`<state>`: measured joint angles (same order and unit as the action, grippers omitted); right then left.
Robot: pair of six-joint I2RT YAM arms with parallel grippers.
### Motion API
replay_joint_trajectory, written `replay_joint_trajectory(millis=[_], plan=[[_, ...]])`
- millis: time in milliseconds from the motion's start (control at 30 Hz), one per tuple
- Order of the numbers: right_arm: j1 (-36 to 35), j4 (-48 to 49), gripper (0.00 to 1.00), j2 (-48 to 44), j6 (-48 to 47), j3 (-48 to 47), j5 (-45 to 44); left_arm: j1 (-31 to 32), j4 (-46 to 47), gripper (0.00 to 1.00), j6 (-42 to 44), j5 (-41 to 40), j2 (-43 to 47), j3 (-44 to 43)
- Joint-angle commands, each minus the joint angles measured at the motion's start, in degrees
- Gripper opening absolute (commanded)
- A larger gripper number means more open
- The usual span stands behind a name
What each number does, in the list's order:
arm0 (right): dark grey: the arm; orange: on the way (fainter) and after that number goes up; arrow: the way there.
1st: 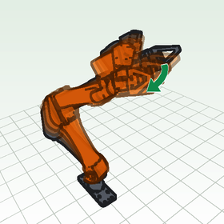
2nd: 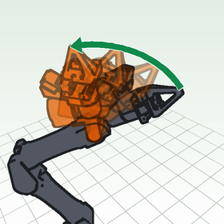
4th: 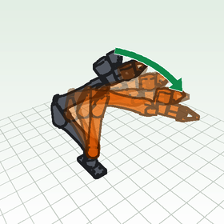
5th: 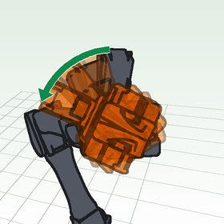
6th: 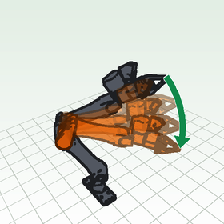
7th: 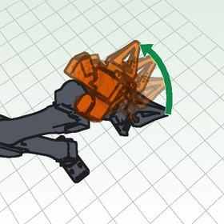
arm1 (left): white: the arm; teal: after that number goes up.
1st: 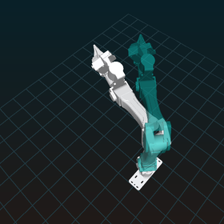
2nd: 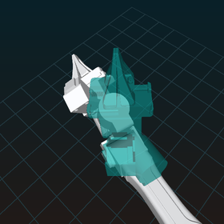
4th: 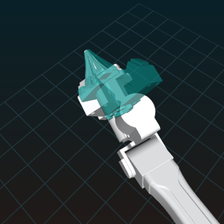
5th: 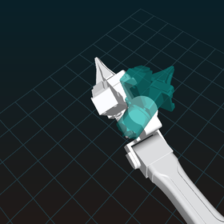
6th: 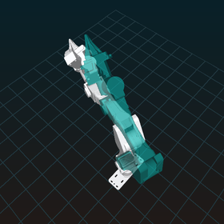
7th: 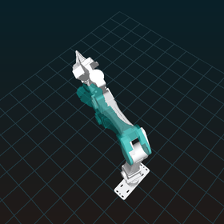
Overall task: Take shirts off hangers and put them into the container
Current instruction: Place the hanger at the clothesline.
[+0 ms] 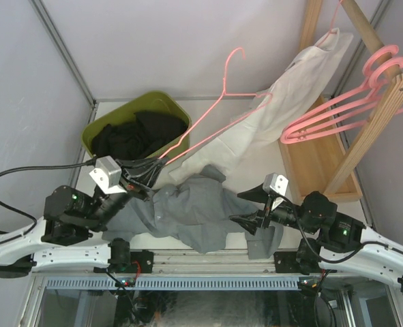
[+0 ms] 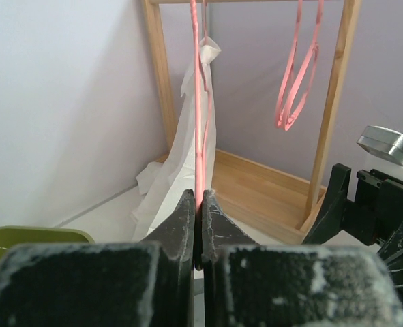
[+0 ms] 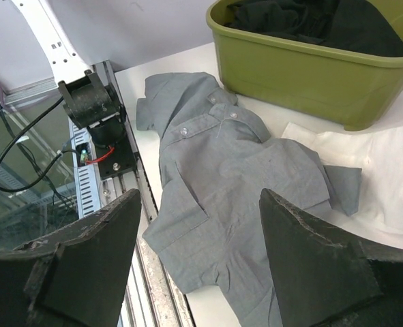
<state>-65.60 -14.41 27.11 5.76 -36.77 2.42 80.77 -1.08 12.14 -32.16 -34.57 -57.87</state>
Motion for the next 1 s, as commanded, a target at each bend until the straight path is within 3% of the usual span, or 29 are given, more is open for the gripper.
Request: replay_joint_trajectory(millis=[0,267,467,633,967], plan=[[0.3,1.8,0.70,0.4,-0.5,-0.4,0.5,-3.5,-0.6,0.00,-4.8,7.7,-2.9,-4.4],[0.3,1.2,0.70,-0.3,0.0,-0.4,0.1,-10.1,-4.1,0.00,-10.9,16.2,-10.1,-9.9],[0.3,-0.6,0.70,-1.0,0.4,-0.3,-1.3,-17.8,-2.6,0.00,-15.0,29.2,-17.3,-13.7],[0.3,-2.6,0.70,-2.5,0.9,-0.4,-2.0,-23.4,-2.3,0.00,-16.6,36.5,-24.5,-20.7],[0.3,-6.6,0.70,-5.9,1.0,0.1,-3.8,-28.7,2.3,0.00,-17.0,50.2,-39.9,-34.1]])
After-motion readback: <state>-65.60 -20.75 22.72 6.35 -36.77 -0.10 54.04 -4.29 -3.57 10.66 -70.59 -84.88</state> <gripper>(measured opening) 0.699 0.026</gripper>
